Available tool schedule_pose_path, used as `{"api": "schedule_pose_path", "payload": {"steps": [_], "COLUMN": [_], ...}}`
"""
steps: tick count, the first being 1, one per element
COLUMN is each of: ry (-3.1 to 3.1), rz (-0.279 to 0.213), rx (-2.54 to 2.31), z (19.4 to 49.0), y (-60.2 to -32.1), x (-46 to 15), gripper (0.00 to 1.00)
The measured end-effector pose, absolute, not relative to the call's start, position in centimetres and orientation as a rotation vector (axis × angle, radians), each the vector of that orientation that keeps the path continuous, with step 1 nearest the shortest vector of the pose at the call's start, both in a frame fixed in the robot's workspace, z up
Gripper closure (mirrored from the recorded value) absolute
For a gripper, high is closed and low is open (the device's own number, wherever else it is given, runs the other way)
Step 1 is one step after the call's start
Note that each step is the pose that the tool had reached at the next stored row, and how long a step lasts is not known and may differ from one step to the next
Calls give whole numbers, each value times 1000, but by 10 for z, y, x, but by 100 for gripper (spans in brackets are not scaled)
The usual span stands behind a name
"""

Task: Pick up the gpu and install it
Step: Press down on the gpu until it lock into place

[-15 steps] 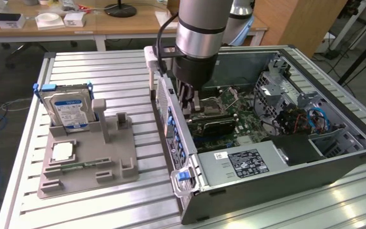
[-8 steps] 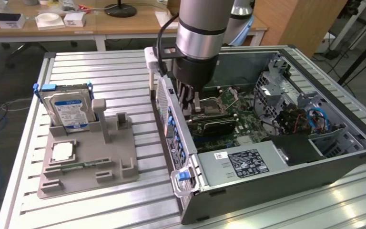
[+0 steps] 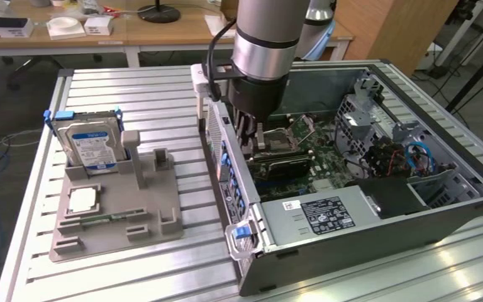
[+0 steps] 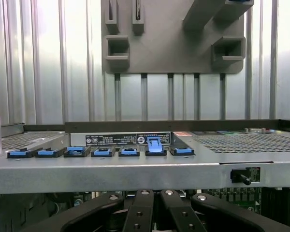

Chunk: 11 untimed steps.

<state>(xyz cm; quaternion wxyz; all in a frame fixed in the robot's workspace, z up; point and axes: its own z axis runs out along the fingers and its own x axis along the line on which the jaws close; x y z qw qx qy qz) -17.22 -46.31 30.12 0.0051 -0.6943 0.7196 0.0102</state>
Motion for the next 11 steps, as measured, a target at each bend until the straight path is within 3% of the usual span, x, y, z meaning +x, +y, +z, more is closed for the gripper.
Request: {"api": "schedule_pose_path", "payload": {"steps": [11], "ry": [2246], "rz": [42], "rx": [-2167], "z": [298], "y": [-463], "x": [-171], "gripper": [89]}}
